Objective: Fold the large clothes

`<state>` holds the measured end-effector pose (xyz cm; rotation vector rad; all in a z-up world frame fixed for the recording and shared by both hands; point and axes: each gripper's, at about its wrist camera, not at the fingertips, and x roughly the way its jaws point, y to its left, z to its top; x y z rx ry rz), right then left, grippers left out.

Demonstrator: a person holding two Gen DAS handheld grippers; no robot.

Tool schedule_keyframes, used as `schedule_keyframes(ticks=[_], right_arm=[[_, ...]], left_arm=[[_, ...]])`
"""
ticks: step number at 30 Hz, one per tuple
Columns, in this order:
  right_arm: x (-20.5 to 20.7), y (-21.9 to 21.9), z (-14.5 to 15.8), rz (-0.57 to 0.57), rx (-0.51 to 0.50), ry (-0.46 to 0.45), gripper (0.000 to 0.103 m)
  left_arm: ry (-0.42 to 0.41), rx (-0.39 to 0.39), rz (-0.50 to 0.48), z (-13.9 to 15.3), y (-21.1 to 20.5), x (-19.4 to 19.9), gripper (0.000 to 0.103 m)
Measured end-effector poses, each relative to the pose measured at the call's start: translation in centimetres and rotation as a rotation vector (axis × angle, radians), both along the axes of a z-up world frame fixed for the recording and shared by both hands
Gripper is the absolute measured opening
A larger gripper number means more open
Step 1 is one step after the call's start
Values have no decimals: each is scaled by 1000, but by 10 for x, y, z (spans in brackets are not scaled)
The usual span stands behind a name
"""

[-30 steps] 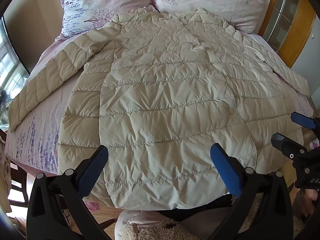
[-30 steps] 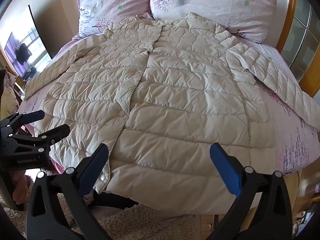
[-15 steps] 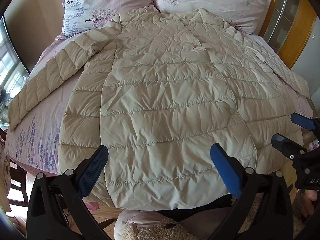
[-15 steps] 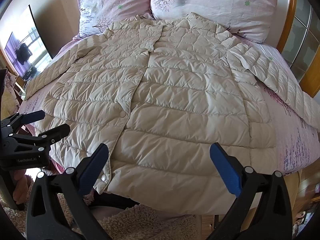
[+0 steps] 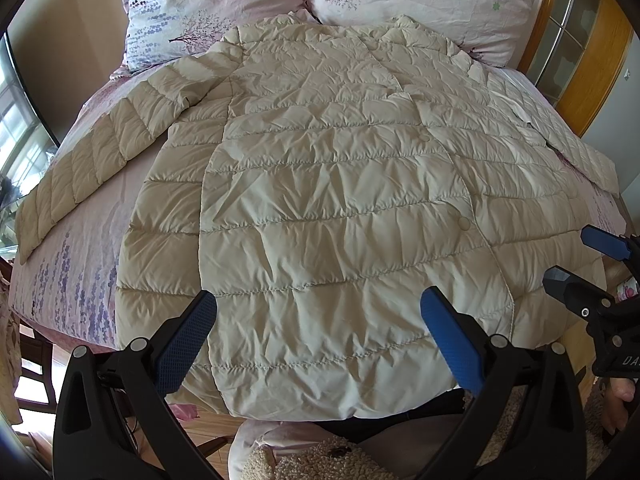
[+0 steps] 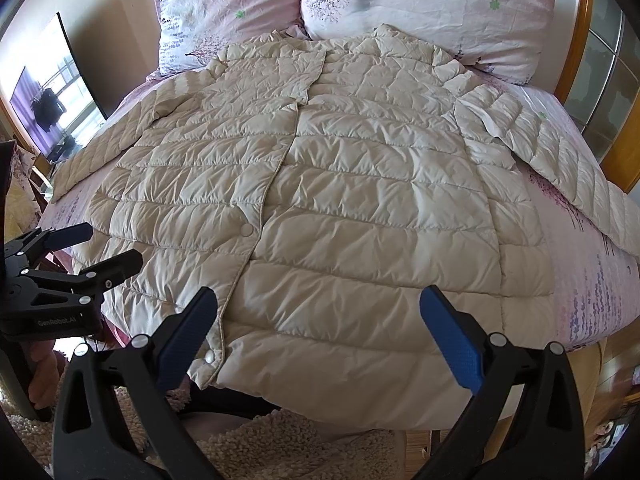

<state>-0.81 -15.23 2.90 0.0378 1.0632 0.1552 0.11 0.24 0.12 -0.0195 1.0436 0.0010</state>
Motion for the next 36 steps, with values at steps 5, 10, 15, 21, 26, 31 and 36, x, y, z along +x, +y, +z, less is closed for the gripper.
schedule_keyframes(ticks=[5,10,15,21,26,31,36], right_arm=[[1,1,0,-2,3,2,101],[1,-1,-3,-1,5,3,101],[1,0,-1,-3,11,6,101],[2,0,-2,-6,19,7,101],[2,-2,-3,-9,27,9,101],[2,-2,-3,-10,30,10,101],[2,-3,-3,-14,43,10,101]], left_arm=[[0,-1,0,0,0,0,102],[1,-1,0,0,0,0,102],[1,-1,0,0,0,0,102],[1,-1,0,0,0,0,102],[2,-1,0,0,0,0,102],[2,-2,0,0,1,1,102],[2,-1,1,0,0,1,102]])
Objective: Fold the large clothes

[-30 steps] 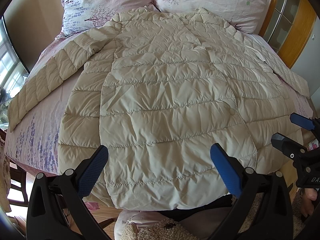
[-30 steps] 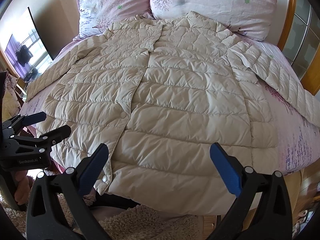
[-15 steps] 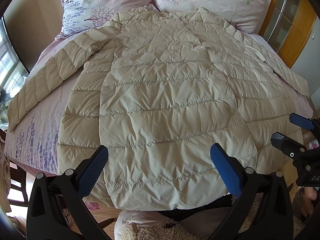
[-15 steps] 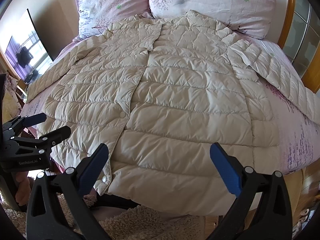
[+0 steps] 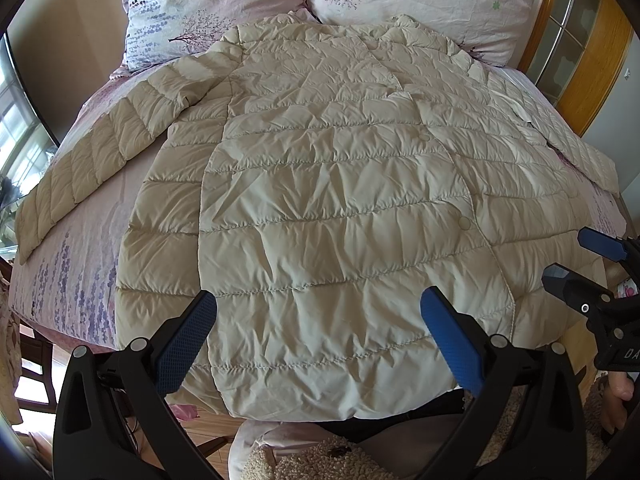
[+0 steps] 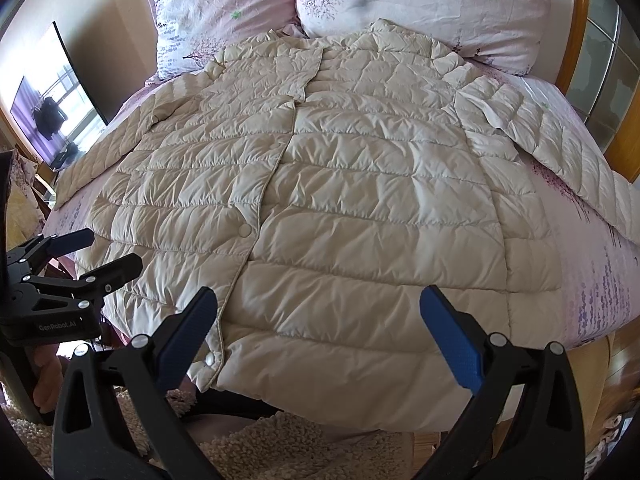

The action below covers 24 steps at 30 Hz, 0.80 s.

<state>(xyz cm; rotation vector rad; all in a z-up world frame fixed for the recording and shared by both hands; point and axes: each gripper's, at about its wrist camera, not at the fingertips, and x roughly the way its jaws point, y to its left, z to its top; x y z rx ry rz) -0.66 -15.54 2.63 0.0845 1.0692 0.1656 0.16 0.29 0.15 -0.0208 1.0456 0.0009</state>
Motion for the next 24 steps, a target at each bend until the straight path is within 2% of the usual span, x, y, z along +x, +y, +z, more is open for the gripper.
schedule_keyframes(ticks=[16,21,24], right_arm=[[2,-6,-2,-20,54,-9,101],[6,-18,0,-24,137,-75,101],[14,-38,-2,-56,245,-118,101]], left_arm=[[0,-4,2,-2,4,1,102],[14,-81,-1,-9,13,7,102],[21,-148,-18,-11,16,9,102]])
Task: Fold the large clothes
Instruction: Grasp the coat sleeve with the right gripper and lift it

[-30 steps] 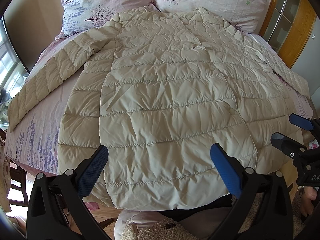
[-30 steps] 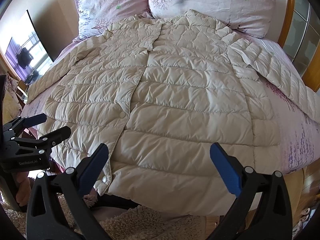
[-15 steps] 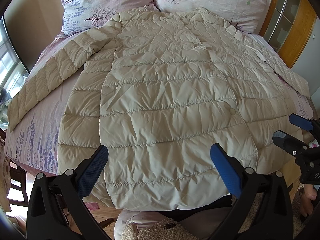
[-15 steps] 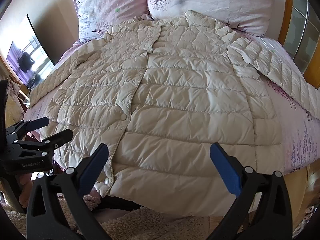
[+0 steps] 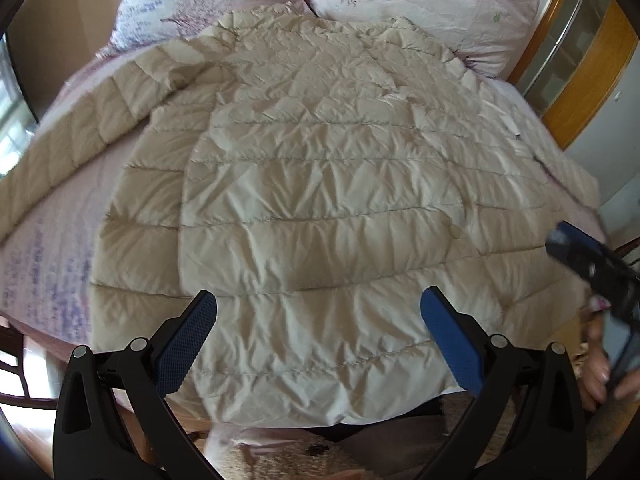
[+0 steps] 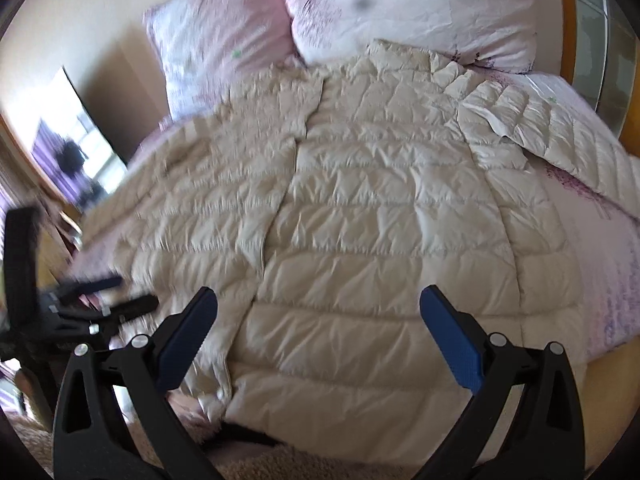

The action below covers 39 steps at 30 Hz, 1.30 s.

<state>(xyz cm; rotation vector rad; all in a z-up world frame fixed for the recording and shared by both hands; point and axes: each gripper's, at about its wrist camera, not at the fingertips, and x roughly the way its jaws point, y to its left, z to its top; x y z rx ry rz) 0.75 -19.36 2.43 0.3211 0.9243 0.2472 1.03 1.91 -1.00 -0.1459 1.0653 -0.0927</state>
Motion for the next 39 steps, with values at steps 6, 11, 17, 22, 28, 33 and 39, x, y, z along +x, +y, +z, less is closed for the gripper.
schedule_keyframes(ticks=[6,11,17,22,28,33,39], right_arm=[[18,-70,-2,-227,141,-34,101],[23,-167,-15,-539,309,16,93],[7,-277,-48,-883,520,58,76],[-11,-339,-74,-1085,596,69,60],[-22,-378,-83,-1191,537,64,43],[-25,-397,-78,-1259,441,64,38],[-3,-394,-63,-1273,254,79,10]], left_arm=[[-20,-58,-35,0,1,6,102],[-56,-82,-22,2,10,16,102],[-96,-125,50,14,40,42,102],[-152,-79,16,28,53,69,102],[-222,-78,13,31,60,89,102],[-202,-85,-18,25,58,108,102],[-196,-179,-19,17,63,121,102]])
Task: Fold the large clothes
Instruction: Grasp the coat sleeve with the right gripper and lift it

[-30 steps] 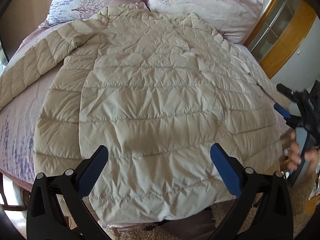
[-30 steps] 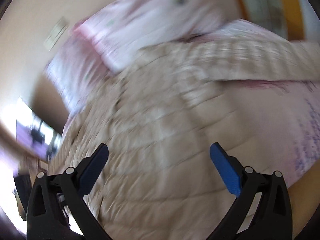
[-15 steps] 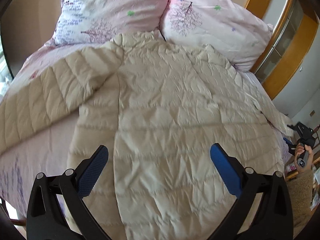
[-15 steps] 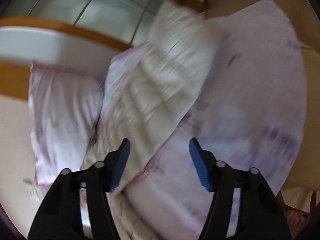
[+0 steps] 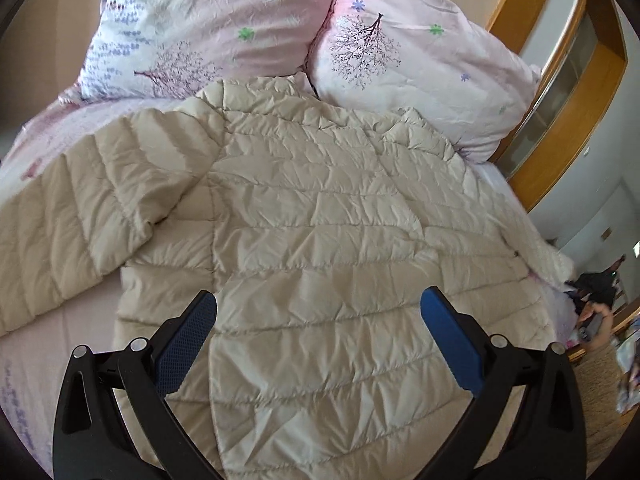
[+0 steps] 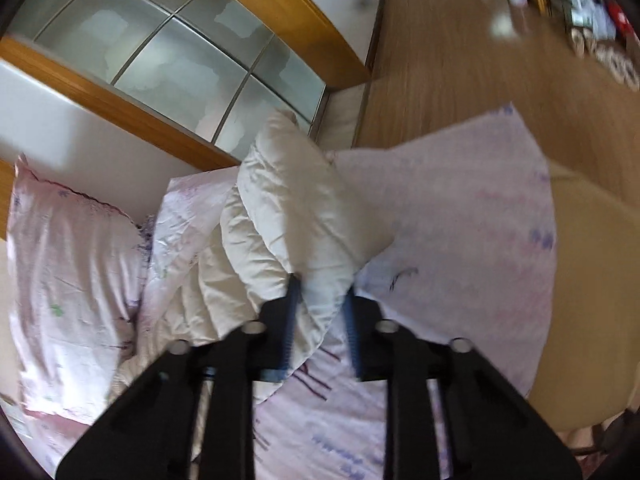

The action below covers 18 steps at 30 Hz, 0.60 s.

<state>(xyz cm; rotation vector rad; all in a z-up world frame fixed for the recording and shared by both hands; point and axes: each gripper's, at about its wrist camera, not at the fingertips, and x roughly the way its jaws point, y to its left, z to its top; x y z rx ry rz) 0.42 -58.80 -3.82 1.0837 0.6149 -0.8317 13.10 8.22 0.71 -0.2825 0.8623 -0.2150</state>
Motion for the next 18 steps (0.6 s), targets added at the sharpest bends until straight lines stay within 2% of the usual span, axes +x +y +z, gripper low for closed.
schedule_keyframes(ticks=[4,9,14,18], right_arm=[[27,22,40,77,-207,58,5],[72,71,95,231,-404,-9,5],[114,129,121,437,-472,-90,5],[140,191,127,649,-464,-165,5]], left_arm=[[16,-45,-8,-3,5,8,102],[4,-86,-4,3,13,10,102],[-9,-192,-24,9,19,11,102],[19,-306,-25,10,22,18,102]])
